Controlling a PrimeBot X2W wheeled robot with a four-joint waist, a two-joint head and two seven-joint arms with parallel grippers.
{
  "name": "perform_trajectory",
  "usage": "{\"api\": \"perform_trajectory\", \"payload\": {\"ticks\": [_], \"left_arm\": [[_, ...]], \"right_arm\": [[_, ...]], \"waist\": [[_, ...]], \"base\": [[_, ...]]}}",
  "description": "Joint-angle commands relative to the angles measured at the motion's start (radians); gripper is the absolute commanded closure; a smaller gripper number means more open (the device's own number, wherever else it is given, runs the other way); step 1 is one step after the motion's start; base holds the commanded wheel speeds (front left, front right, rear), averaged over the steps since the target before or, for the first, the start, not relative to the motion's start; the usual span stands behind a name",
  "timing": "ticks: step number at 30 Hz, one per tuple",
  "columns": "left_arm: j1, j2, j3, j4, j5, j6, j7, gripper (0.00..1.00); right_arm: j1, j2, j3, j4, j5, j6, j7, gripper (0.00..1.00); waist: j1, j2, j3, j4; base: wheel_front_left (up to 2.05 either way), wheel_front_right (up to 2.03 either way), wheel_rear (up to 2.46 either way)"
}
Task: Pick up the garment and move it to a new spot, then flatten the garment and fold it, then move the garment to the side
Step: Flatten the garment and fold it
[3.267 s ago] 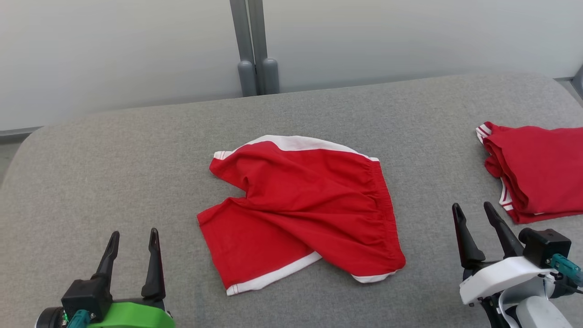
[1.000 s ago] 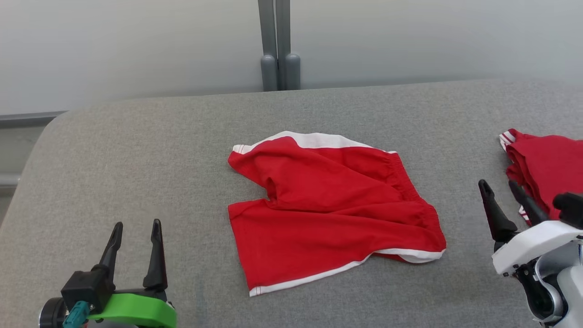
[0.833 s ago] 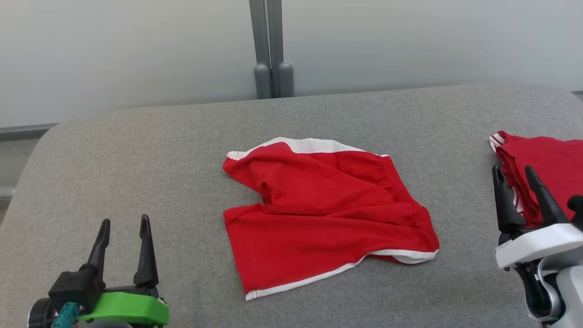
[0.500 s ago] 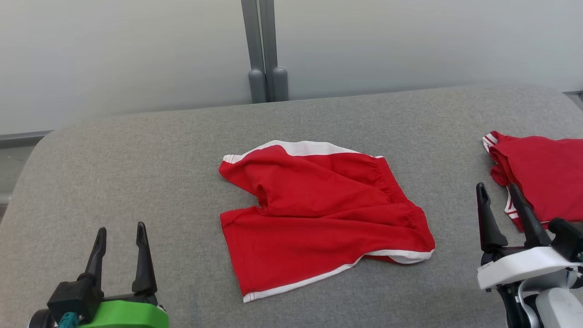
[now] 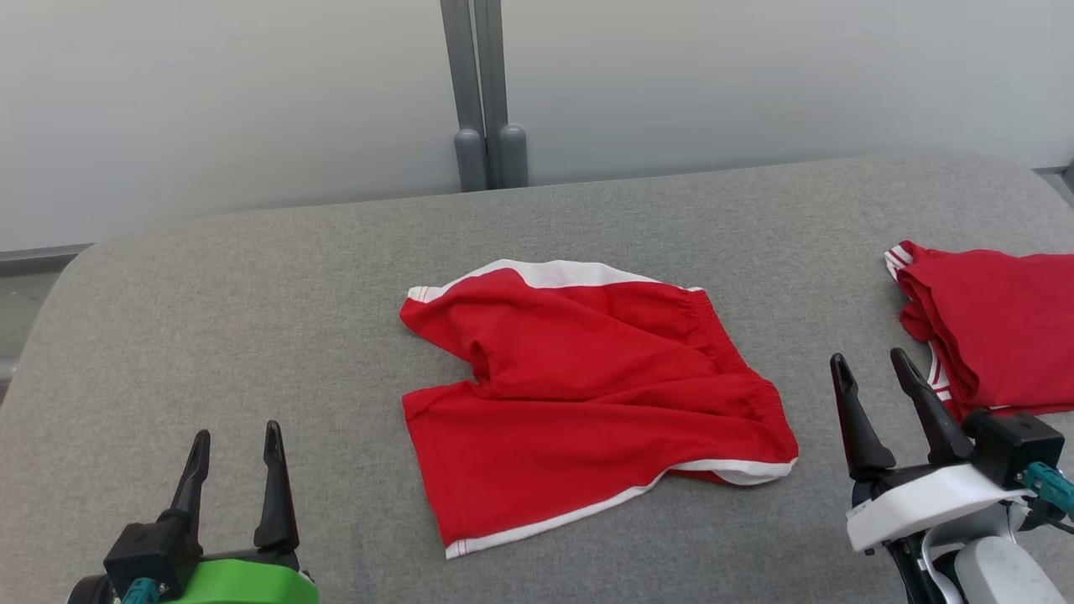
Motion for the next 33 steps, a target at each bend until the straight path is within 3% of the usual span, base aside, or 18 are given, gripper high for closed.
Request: {"api": "perform_trajectory", "payload": {"ticks": [1,9,14,17,21,28,33], "left_arm": [[-0.006,-0.004,0.008,0.004,0.013,-0.005,-0.003,0.0],[-0.011,-0.02,0.024,0.008,0.014,-0.031,-0.003,0.0],[0.003,-0.01,0.014,0.014,0.022,-0.057,-0.001,0.0],[0.02,-0.005,-0.023,0.013,-0.002,-0.084,0.079,0.0],[0.035,0.008,-0.088,-0.01,-0.053,-0.115,0.235,0.0],[0.039,0.031,-0.177,-0.04,-0.17,-0.133,0.463,0.0],[0.032,0.05,-0.213,-0.038,-0.217,-0.137,0.556,0.0]], "right_arm": [[-0.012,-0.004,0.003,0.0,-0.006,0.001,-0.004,0.0],[-0.01,-0.015,0.004,0.004,-0.004,0.001,-0.004,0.0],[0.014,-0.08,-0.046,0.013,0.023,0.0,-0.004,0.0],[0.032,-0.118,-0.05,0.026,0.073,0.001,0.026,0.0],[0.055,-0.154,0.01,0.057,0.165,0.001,0.146,0.0],[0.001,-0.14,0.135,0.109,0.29,0.001,0.266,0.0],[-0.059,-0.143,0.201,0.158,0.319,0.001,0.266,0.0]], "waist": [[0.0,0.0,0.0,0.0],[0.0,0.0,-0.002,-0.001],[0.0,0.0,-0.007,-0.003],[0.0,0.0,-0.005,-0.004],[0.0,0.0,0.009,-0.006],[0.0,0.0,0.058,-0.008],[0.0,0.0,0.088,-0.006]], "base": [[0.0,0.0,0.0],[0.0,0.0,0.0],[0.0,0.0,0.0],[0.0,0.0,0.0],[0.0,0.0,0.0],[0.0,0.0,0.0],[0.0,0.0,0.0]]}}
